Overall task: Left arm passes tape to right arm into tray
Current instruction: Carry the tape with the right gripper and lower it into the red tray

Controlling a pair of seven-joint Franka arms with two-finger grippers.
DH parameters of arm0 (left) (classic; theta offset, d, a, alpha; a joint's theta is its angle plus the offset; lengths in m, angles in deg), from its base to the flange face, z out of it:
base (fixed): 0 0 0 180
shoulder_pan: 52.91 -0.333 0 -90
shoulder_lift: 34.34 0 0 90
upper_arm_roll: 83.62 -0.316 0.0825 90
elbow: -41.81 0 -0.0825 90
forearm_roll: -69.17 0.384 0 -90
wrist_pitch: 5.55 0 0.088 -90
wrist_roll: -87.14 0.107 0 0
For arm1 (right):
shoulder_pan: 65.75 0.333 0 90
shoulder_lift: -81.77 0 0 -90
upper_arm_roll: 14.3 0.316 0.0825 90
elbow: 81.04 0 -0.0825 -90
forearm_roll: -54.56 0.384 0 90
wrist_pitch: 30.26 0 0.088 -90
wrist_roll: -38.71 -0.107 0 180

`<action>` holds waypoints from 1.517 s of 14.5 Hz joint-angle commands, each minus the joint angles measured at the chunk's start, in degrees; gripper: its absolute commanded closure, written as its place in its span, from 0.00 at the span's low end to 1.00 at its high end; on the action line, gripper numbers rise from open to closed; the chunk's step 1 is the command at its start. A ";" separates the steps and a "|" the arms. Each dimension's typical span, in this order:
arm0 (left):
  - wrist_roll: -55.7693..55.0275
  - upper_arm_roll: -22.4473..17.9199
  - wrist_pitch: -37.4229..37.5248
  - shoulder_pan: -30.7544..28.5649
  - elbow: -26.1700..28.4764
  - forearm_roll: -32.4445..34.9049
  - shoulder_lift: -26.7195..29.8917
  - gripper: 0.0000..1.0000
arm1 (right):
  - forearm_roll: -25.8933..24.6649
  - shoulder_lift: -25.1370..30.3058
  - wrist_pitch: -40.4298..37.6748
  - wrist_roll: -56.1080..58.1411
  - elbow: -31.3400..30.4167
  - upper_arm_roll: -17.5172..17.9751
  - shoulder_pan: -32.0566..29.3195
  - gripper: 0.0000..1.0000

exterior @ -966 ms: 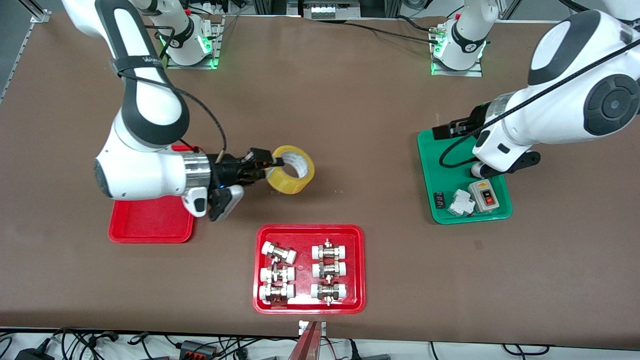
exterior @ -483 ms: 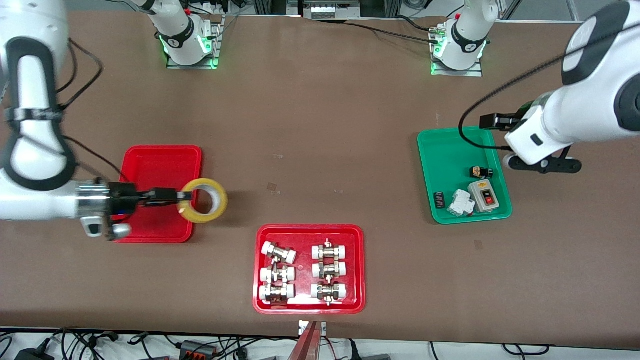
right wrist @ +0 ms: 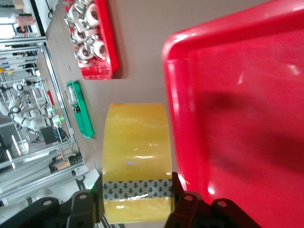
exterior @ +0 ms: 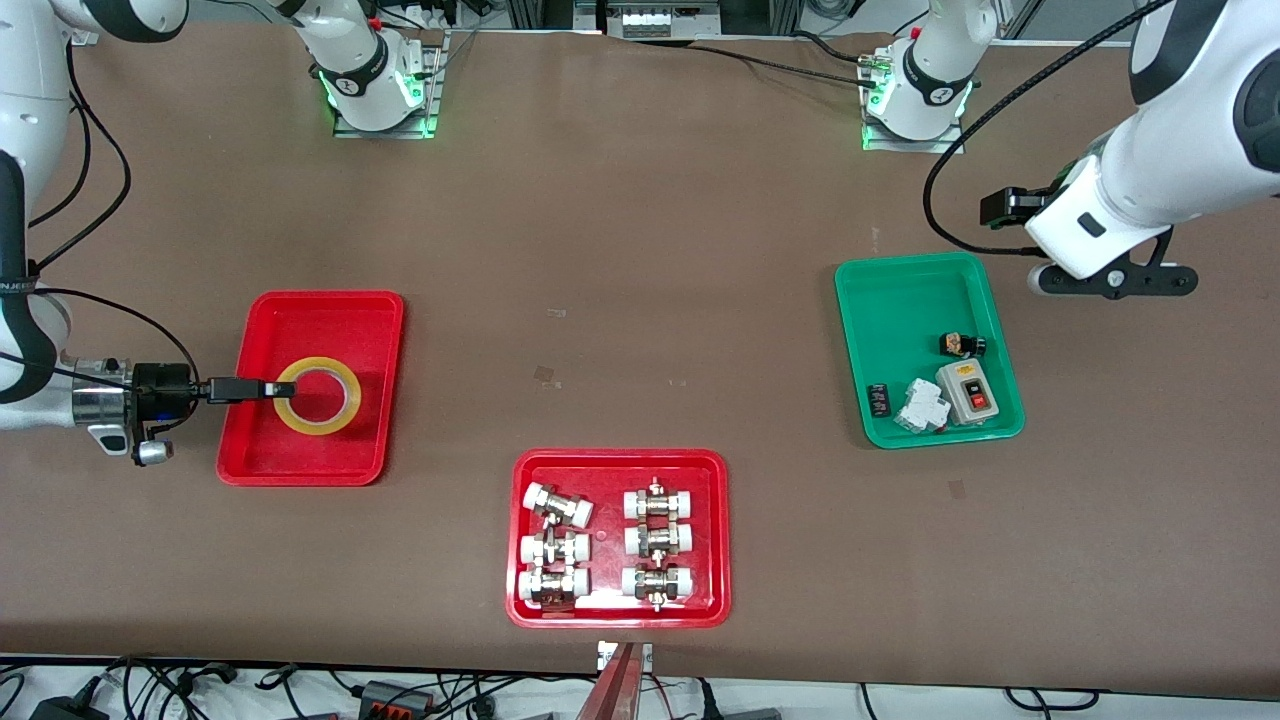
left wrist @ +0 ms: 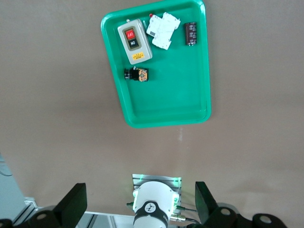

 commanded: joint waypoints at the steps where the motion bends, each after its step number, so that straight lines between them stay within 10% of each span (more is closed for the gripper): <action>1: 1.28 0.14 -3.23 -3.71 7.11 -2.89 5.59 0.00 | -0.95 -2.59 -1.18 6.61 0.79 1.42 -2.34 0.64; 5: 1.63 -0.03 -2.62 -3.71 4.48 -2.81 3.93 0.00 | -6.92 -3.38 -1.09 10.57 0.61 1.42 -3.22 0.60; 6: 1.54 -0.03 -2.62 -3.45 3.69 -2.81 3.57 0.00 | -7.19 -3.64 -0.83 11.10 0.61 1.42 -3.31 0.49; 7: 1.37 0.05 -2.53 -3.10 2.81 -2.54 2.96 0.00 | -7.20 -3.73 -0.74 11.11 0.61 1.42 -3.31 0.02; 16: 1.01 -0.82 -3.49 -2.66 -3.61 -2.28 -0.83 0.00 | -19.92 -0.93 5.85 10.67 0.70 1.42 1.96 0.00; 19: 1.63 -16.23 -6.39 10.91 -2.65 -2.71 0.93 0.00 | -25.38 0.83 8.57 10.40 0.70 1.42 4.77 0.00; 22: -0.30 -17.70 -6.48 12.37 3.05 -2.81 5.40 0.00 | -30.30 1.54 12.00 10.31 0.61 1.42 7.23 0.00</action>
